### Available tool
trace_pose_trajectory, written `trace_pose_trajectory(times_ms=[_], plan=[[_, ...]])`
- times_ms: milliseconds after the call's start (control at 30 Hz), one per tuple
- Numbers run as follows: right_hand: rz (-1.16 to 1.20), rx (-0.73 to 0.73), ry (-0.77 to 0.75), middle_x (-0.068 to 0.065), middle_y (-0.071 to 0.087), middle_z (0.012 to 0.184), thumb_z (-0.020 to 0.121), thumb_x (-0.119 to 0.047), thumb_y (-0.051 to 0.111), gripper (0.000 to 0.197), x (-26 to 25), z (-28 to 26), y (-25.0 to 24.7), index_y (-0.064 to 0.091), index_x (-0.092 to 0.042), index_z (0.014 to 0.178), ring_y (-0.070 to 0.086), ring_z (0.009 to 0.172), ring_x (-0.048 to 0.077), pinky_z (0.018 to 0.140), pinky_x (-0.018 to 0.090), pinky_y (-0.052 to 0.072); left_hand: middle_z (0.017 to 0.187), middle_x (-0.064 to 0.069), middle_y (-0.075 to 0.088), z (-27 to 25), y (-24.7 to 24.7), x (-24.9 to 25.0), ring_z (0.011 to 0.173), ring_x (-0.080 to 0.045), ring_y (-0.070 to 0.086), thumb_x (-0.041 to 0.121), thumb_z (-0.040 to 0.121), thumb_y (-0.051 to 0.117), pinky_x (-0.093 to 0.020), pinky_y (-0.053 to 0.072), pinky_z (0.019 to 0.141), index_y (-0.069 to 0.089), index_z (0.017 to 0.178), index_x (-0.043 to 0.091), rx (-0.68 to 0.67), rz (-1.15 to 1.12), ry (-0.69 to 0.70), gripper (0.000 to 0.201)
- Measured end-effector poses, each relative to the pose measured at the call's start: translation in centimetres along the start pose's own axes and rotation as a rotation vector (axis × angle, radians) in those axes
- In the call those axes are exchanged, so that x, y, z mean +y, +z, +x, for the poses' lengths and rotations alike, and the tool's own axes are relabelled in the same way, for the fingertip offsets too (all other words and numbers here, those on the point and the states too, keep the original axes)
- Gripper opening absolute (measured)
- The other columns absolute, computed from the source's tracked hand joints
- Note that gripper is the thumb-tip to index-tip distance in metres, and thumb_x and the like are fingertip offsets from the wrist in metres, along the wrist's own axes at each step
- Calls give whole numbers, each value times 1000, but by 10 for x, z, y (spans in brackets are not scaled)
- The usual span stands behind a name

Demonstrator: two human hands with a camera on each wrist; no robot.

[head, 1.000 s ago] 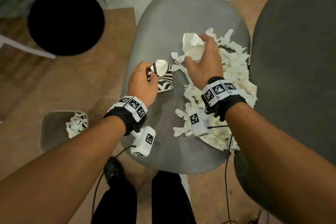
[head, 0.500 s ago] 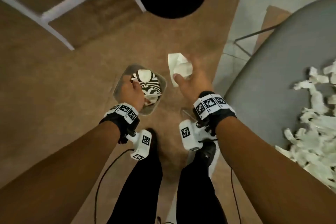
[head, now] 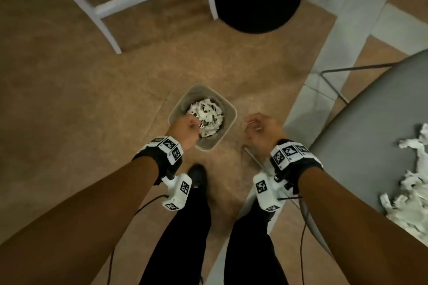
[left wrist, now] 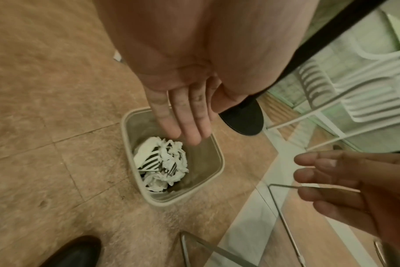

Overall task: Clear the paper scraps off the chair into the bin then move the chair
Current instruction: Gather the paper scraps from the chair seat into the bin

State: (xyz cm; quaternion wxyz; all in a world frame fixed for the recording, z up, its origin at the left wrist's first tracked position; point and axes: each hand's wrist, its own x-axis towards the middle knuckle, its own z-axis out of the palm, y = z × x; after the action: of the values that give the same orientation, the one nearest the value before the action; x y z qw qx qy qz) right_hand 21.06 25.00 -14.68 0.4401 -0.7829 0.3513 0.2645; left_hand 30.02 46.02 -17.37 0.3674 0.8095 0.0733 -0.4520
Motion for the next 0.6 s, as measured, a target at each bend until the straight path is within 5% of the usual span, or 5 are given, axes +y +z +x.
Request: trace_pose_trajectory(times_ms=[133,267,367,500,600], plan=[[180,135,32,1,73,91,75,-32,48,22,40,-16,-54,65,-43,85,70,87,28,85,49,58,93,-11,74,-2,34,42,90,-36,69,23,81,52,-50,56,87,60,78,30,-5,126,108,11],[368,274,43,-2,75,78,81,-21,51,22,85,-50,-115,67,-36,84,74,77,23,82,47,60,90,-3,73,-28,93,114,88,-28,70,8,92,50,-44,56,87,62,87,24,-80,287,261,20],[463,370,43,2,74,79,85,-15,49,25,129,-83,-157,65,-35,85,73,69,19,76,42,61,86,7,73,-48,157,161,82,-21,69,10,93,47,-38,56,84,61,92,28,-138,438,429,22],[563,505,97,1,74,82,74,-35,48,22,208,-122,-205,65,-45,83,73,73,23,80,49,60,84,6,70,-75,265,202,76,-19,66,18,88,53,-38,56,79,60,93,31,-287,549,647,15],[642,625,132,3,74,85,79,-28,48,19,256,-156,-240,64,-35,87,73,73,24,77,50,61,97,7,66,-102,344,217,89,-18,64,26,83,58,-39,54,87,61,106,26,-386,672,827,23]])
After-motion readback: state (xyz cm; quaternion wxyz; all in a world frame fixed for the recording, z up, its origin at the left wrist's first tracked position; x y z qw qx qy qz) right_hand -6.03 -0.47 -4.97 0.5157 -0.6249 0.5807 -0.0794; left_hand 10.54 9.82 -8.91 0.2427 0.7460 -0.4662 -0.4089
